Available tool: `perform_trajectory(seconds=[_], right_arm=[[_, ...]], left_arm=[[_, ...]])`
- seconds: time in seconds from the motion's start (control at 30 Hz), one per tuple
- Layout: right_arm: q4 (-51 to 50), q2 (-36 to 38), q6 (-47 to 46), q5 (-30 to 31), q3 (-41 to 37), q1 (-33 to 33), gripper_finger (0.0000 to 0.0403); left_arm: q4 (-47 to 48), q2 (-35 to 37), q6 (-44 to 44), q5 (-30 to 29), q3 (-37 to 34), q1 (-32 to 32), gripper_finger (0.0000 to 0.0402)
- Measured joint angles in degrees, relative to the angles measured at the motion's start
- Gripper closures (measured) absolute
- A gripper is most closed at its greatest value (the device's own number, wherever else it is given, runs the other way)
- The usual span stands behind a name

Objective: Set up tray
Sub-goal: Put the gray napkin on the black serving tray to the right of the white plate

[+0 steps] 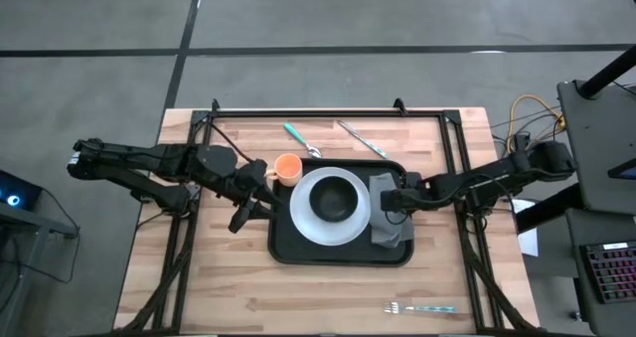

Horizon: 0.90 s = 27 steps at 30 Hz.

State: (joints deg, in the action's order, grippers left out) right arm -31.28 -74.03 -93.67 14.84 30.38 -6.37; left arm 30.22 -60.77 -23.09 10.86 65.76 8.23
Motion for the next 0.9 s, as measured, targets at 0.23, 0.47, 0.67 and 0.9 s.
perform_trajectory(seconds=[0.23, 0.47, 0.67, 0.9], right_arm=[[-1.41, 1.95, 5.06, 1.55, 1.25, 1.19, 0.0394], [-1.32, 2.79, 13.41, 1.73, 2.08, 4.89, 0.0395], [-1.21, 2.88, 19.82, 1.41, 2.17, 9.28, 0.0395], [-0.56, 2.94, 26.0, 0.08, 2.13, 14.63, 0.0395]], left_arm=[[0.31, 0.0, 0.02, -0.01, 0.0, 0.0, 0.0242], [0.37, 0.0, 0.18, -0.12, 0.0, 0.0, 0.0242], [0.39, 0.0, 0.24, -0.34, 0.0, 0.0, 0.0242], [0.39, 0.0, 0.24, -0.35, 0.0, 0.0, 0.0242]])
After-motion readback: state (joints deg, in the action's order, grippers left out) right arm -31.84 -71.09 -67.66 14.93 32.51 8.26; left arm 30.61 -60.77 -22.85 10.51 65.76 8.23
